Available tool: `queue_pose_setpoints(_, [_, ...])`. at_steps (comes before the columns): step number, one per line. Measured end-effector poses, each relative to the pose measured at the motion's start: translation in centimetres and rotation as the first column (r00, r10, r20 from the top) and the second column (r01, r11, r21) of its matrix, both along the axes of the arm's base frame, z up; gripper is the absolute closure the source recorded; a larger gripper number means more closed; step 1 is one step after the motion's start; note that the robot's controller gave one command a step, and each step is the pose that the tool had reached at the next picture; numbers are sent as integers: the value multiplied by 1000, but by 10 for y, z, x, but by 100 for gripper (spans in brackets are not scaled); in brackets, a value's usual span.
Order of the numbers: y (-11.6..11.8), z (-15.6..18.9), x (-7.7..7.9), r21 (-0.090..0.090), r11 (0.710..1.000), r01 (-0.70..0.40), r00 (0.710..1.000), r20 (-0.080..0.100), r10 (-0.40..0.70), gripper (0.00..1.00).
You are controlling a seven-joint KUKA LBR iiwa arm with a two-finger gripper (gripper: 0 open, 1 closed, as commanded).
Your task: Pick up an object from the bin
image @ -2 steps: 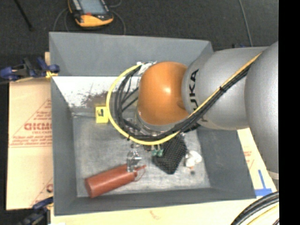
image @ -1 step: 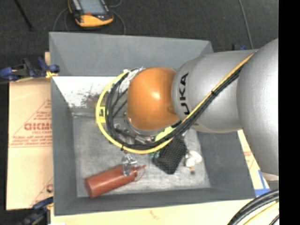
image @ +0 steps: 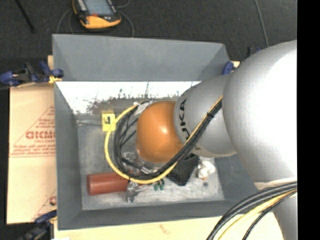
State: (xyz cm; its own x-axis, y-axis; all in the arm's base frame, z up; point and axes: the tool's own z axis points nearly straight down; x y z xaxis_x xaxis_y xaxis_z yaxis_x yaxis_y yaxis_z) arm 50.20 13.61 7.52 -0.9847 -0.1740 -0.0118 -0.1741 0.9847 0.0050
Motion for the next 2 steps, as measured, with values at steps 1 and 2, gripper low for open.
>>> queue_pose_setpoints(1, [0,0,0,0,1000,1,1000,0,-1,100])
queue_pose_setpoints(2, [-16,131,-2,-7,1000,-7,1000,-8,6,100])
